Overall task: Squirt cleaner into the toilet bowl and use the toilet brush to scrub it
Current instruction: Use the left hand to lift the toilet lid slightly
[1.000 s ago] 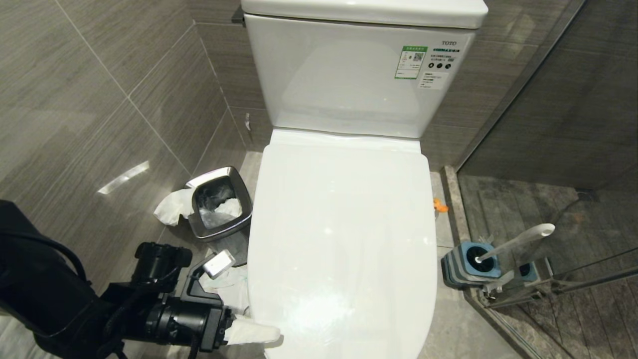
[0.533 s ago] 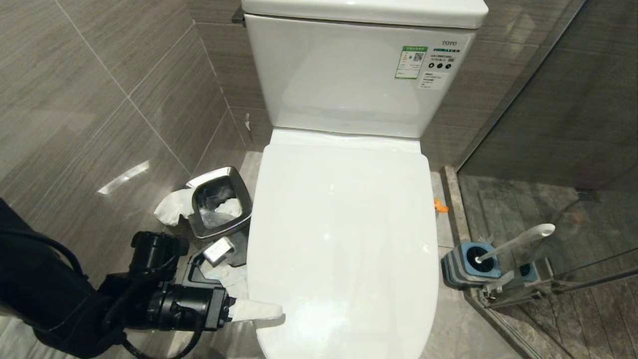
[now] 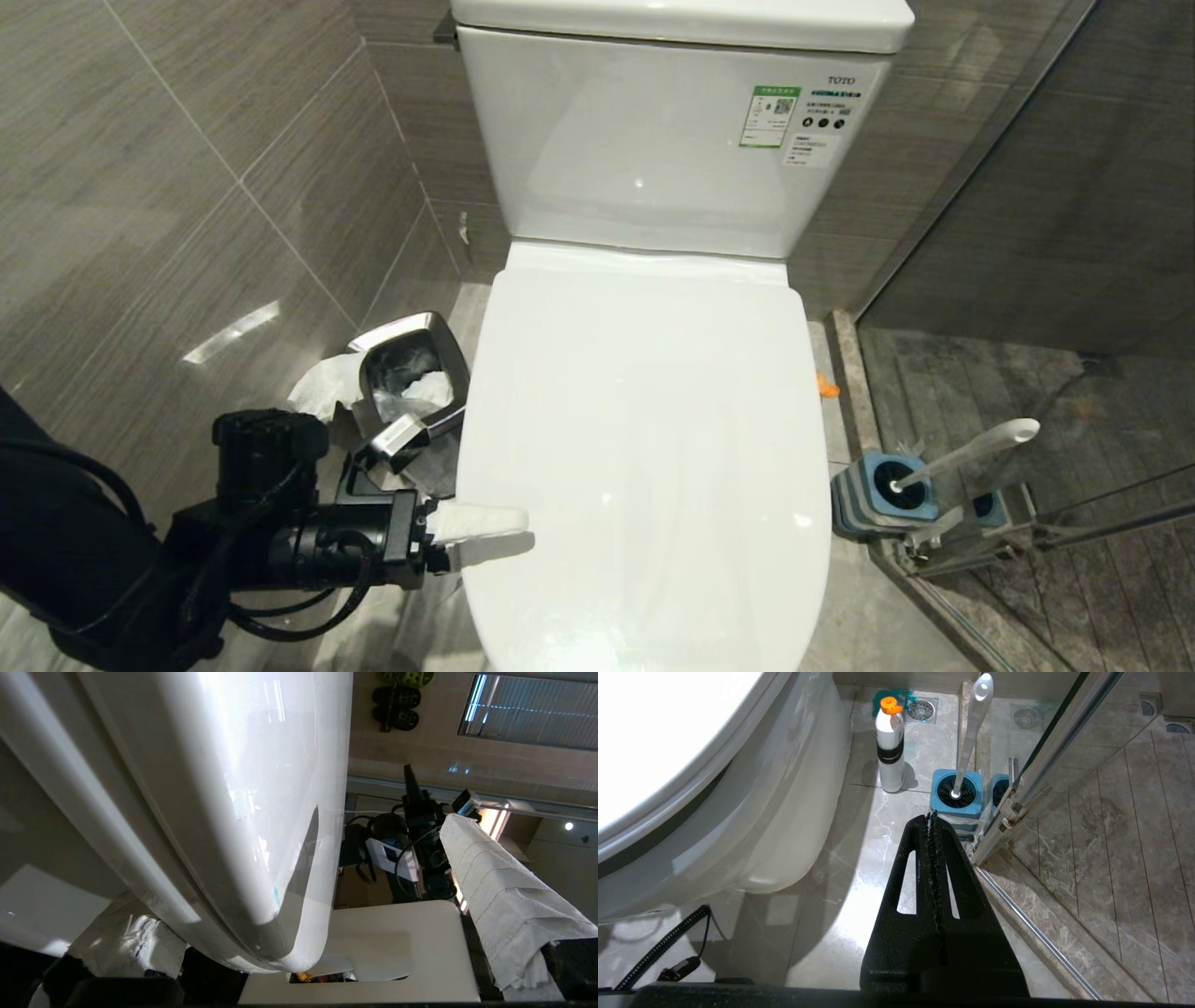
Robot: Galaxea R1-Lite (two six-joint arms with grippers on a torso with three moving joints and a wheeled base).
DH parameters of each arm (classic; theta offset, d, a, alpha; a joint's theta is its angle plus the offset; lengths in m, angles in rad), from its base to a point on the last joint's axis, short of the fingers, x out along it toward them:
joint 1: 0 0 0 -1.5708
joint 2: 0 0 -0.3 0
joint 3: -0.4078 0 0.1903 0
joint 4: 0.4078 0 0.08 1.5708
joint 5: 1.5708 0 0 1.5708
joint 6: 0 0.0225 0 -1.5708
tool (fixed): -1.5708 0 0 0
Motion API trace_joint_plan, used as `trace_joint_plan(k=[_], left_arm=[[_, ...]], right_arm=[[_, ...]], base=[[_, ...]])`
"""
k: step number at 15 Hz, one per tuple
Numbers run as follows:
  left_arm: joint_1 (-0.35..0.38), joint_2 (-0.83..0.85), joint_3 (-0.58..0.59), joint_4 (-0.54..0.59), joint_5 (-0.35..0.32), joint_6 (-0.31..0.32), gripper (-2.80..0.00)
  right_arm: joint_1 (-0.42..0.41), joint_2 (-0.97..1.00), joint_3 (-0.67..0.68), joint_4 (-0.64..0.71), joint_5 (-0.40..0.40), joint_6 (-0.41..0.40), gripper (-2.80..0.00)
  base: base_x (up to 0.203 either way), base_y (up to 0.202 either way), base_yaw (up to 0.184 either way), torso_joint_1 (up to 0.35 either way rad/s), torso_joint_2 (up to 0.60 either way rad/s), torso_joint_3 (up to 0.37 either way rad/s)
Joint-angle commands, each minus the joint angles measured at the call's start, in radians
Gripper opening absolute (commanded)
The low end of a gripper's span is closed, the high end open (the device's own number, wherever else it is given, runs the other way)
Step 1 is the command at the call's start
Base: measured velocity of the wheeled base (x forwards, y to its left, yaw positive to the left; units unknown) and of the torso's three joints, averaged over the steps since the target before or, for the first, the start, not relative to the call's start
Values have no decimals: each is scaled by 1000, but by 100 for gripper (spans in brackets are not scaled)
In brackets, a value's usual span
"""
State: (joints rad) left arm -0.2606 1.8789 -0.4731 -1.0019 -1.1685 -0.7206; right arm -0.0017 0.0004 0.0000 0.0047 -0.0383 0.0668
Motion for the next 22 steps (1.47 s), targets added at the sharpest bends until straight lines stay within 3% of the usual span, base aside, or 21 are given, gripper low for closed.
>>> trace_joint_plan(k=[1, 3, 5, 7, 18, 22], left_arm=[[10, -17, 13, -4, -27, -8, 0], [42, -37, 30, -4, -106, -9, 0], [67, -62, 47, -3, -143, -39, 0], [73, -75, 48, -6, -150, -71, 0], [66, -78, 21, -26, -151, -75, 0], [58, -93, 5, -27, -149, -118, 0]], right_arm=[[0, 0, 0, 0, 0, 1, -280], [0, 0, 0, 0, 0, 1, -280], [0, 0, 0, 0, 0, 1, -280], [0, 0, 0, 0, 0, 2, -280], [0, 0, 0, 0, 0, 1, -280], [0, 0, 0, 0, 0, 1, -280]], base=[[0, 0, 0, 0, 0, 0], [0, 0, 0, 0, 0, 0], [0, 0, 0, 0, 0, 0], [0, 0, 0, 0, 0, 0], [0, 0, 0, 0, 0, 0], [0, 0, 0, 0, 0, 0]])
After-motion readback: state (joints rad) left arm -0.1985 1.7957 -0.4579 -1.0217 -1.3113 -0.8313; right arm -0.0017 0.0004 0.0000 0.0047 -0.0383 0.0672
